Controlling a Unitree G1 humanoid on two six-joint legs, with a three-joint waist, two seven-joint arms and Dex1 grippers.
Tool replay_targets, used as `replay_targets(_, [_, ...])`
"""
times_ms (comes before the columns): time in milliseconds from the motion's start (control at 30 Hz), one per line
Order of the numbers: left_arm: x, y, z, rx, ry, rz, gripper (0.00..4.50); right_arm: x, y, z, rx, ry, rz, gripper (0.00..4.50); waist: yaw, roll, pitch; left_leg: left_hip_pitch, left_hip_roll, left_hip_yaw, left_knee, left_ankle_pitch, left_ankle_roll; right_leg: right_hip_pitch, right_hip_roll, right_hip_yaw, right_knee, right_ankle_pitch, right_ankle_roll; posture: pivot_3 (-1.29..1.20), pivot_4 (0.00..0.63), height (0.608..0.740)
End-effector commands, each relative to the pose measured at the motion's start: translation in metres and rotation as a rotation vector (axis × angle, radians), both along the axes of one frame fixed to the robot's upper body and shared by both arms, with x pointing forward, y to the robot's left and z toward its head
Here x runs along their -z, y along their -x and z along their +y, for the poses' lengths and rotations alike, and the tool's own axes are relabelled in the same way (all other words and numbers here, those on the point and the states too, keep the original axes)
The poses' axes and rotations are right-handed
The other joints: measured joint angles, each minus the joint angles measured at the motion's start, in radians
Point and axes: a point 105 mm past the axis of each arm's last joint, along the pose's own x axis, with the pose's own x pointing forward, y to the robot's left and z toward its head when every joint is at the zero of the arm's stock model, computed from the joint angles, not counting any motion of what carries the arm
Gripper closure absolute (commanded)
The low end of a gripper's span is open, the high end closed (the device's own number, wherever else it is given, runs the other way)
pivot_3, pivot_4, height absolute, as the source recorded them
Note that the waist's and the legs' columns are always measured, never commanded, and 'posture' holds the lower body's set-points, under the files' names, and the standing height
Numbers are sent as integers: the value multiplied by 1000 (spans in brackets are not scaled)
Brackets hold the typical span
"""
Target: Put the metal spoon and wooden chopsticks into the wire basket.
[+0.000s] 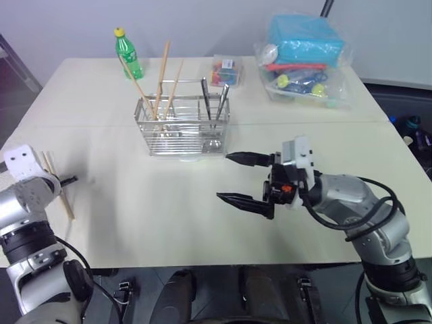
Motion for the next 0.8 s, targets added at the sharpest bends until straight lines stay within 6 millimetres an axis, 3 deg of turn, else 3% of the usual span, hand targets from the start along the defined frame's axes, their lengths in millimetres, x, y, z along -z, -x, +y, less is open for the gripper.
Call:
replay_targets(33, [-61, -20, -3, 50, -102, -231, 4411, -8, 4, -2, 8, -11, -55, 0, 2, -1, 0, 0, 0, 0, 0, 0, 0, 0, 0, 0, 0, 0, 0, 0, 150, 740])
replay_targets(200, [-146, -46, -22, 189, -177, -536, 4411, -6, 2, -2, 43, -31, -65, 0, 2, -4, -1, -2, 0, -1, 1, 0, 0, 0, 0, -1, -1, 0, 0, 0, 150, 740])
replay_targets(300, [-168, -54, -31, 270, -185, -619, 4411, -6, 0, 1, 52, -37, -74, 0, -6, -3, -1, -2, 0, 0, 1, 0, 0, 0, 0, -1, -1, 0, 0, 0, 150, 740])
replay_targets(367, [-213, -59, -70, 523, -84, -869, 4411, -8, -9, -4, 94, -41, -107, 0, -6, -3, -1, -1, 0, 0, 0, 0, 0, 0, 0, -1, -1, 0, 0, 0, 150, 740])
replay_targets(433, [-235, -52, -98, 741, -10, -1008, 4411, -7, -15, -7, 123, -41, -127, 0, -5, -3, -1, -1, 0, 0, 1, 0, 0, 0, 0, -1, 0, 0, 0, 0, 150, 740])
replay_targets(667, [-251, -42, -127, 1034, 188, -1197, 4411, -2, -19, -3, 161, -51, -148, 0, -17, -3, -1, -2, 0, 0, 2, 0, 0, -1, 0, -1, 0, 0, 0, 0, 150, 740])
replay_targets(800, [-250, -45, -138, 1103, 227, -1240, 4411, 3, -26, -5, 204, -51, -156, 0, -23, -3, -1, -2, 0, 0, 3, 0, 0, 0, 0, -1, 0, 0, 0, 0, 150, 740])
